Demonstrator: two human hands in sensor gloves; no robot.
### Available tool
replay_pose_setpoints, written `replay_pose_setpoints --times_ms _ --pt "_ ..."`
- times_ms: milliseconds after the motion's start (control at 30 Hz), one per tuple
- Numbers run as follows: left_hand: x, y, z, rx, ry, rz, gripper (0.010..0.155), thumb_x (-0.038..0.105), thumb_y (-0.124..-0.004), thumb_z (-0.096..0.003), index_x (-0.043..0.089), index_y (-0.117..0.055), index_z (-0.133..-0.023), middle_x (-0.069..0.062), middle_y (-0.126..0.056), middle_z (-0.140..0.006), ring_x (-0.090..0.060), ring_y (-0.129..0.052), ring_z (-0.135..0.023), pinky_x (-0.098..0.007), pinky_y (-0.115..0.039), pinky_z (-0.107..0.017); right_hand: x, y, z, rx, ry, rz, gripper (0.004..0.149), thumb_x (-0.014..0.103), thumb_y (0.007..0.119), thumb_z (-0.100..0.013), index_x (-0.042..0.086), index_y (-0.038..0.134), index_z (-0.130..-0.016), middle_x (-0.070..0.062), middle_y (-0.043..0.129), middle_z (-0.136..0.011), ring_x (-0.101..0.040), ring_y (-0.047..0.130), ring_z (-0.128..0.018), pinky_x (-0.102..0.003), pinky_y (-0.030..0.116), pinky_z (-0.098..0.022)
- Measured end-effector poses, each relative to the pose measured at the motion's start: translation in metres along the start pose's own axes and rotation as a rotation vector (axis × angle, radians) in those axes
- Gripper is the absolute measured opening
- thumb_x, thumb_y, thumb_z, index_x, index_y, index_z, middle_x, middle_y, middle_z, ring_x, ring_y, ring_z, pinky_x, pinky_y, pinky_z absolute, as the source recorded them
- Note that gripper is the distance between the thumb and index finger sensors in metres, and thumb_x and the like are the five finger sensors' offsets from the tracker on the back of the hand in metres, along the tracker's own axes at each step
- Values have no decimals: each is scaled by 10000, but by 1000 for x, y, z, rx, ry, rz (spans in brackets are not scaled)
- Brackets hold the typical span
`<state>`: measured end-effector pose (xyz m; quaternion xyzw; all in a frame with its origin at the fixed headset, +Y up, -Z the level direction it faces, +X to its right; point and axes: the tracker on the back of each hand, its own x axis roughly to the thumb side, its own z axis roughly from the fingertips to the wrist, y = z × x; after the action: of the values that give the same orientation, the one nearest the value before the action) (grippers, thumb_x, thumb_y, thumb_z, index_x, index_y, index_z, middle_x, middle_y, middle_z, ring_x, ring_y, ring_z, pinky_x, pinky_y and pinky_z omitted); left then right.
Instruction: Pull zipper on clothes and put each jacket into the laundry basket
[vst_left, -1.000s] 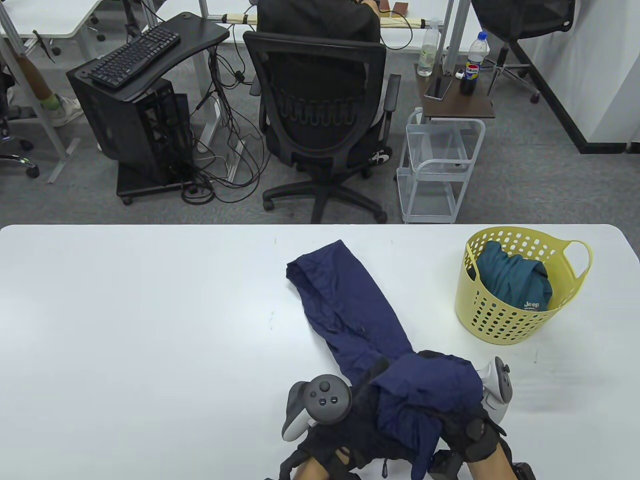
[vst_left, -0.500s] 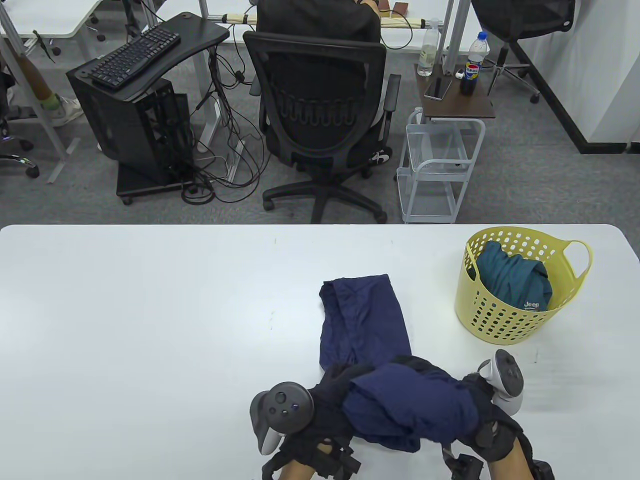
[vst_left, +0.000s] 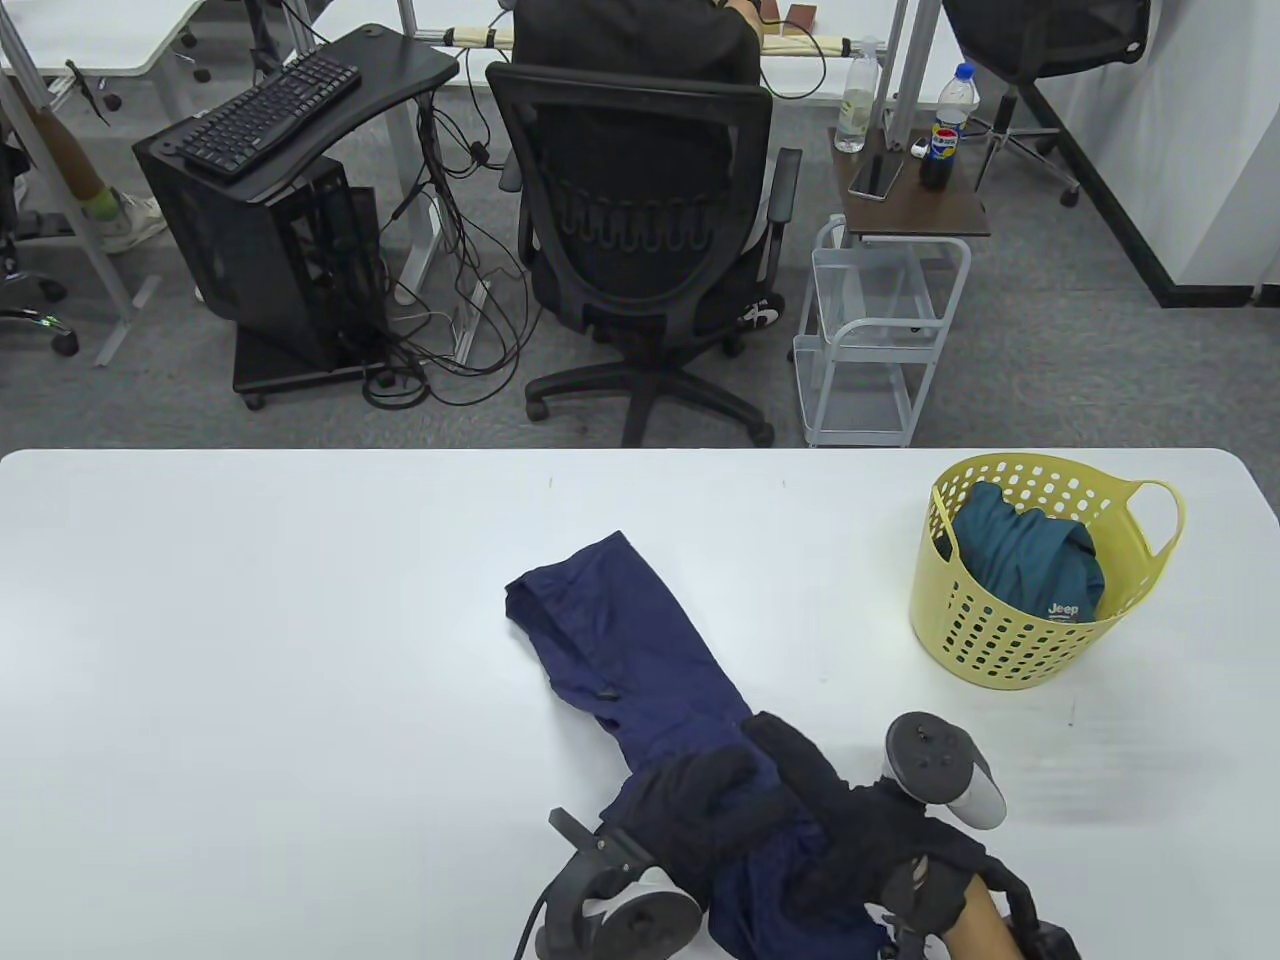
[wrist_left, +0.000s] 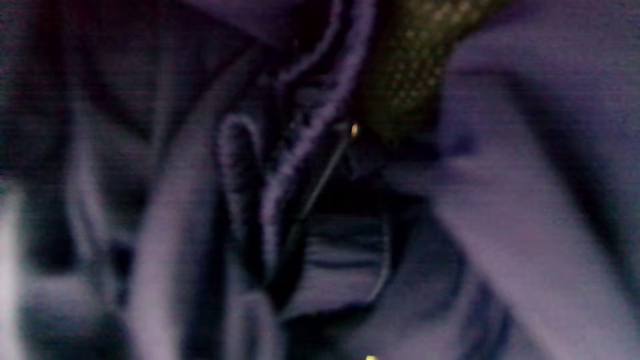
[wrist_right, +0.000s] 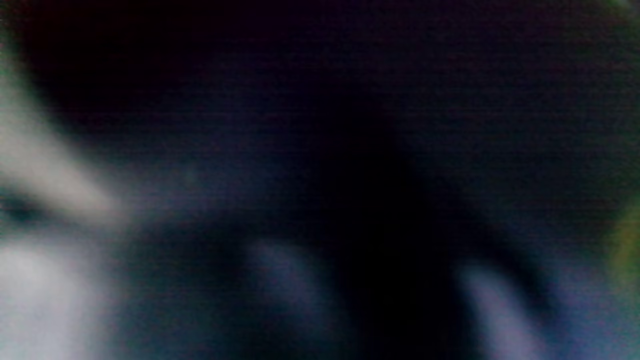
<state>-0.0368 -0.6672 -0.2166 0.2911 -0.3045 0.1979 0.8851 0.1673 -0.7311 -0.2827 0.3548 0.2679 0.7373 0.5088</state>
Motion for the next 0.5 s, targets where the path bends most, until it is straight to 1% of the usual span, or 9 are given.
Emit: replay_pose_setpoints --times_ms 33,67,100,167,200,267,333,400,500 --pt "0 1 1 16 -9 -29 716 350 -1014 -305 538 -660 -898 136 -742 -960 -167 -988 -668 -359 -896 -514 2 3 -2 -17 -6 10 1268 626 992 -368 237 28 -1095 -153 58 -1215 -576 169 -1068 -717 322 -729" --pt "-1 1 1 33 -5 -44 750 373 -1028 -292 537 -636 -910 141 -741 -959 -138 -979 -672 -337 -891 -523 4 6 -5 -57 -10 49 1260 611 1003 -366 199 65 -1100 -179 176 -1213 -548 408 -1086 -688 466 -733" --pt "-2 1 2 35 4 -38 773 387 -1038 -286 537 -619 -917 140 -736 -961 -123 -967 -681 -326 -882 -533 5 9 -8 -98 -27 68 1241 598 1010 -363 150 121 -1104 -201 332 -1185 -484 617 -1041 -621 599 -712" --pt "-6 1 3 57 31 -30 812 400 -1052 -275 535 -591 -930 138 -725 -965 -109 -946 -701 -318 -865 -552 6 14 -13 -230 -41 69 1154 539 1042 -356 126 270 -1107 -146 588 -1100 -343 887 -870 -512 768 -627" --pt "-9 2 4 61 43 -37 819 411 -1049 -273 534 -580 -934 139 -718 -968 -107 -934 -716 -323 -851 -569 6 16 -14 -294 -33 57 1090 513 1060 -350 141 365 -1102 -107 698 -1038 -287 965 -773 -466 824 -565" --pt "-13 5 4 63 64 -58 838 455 -1042 -263 536 -558 -943 136 -709 -979 -117 -917 -747 -339 -831 -589 7 15 -13 -360 -22 70 958 497 1079 -342 192 535 -1069 -41 856 -902 -204 1053 -607 -399 888 -460" --pt "-19 7 3 48 108 -43 888 538 -1019 -248 540 -498 -967 126 -687 -1008 -141 -886 -798 -370 -803 -609 10 10 -9 -388 -6 105 860 503 1090 -340 259 635 -1028 -4 919 -827 -172 1072 -537 -373 904 -415" --pt "-27 6 1 -1 153 52 937 579 -1007 -237 535 -445 -986 121 -684 -1026 -168 -863 -843 -409 -767 -633 14 2 -3 -402 7 179 783 536 1080 -351 324 688 -994 35 942 -795 -141 1079 -507 -344 910 -397" --pt "-35 0 -1 -95 189 139 956 604 -980 -260 545 -375 -999 117 -647 -1067 -206 -788 -935 -477 -680 -683 13 -3 1 -398 28 178 750 541 1087 -344 344 723 -970 45 951 -781 -140 1078 -499 -342 906 -391"
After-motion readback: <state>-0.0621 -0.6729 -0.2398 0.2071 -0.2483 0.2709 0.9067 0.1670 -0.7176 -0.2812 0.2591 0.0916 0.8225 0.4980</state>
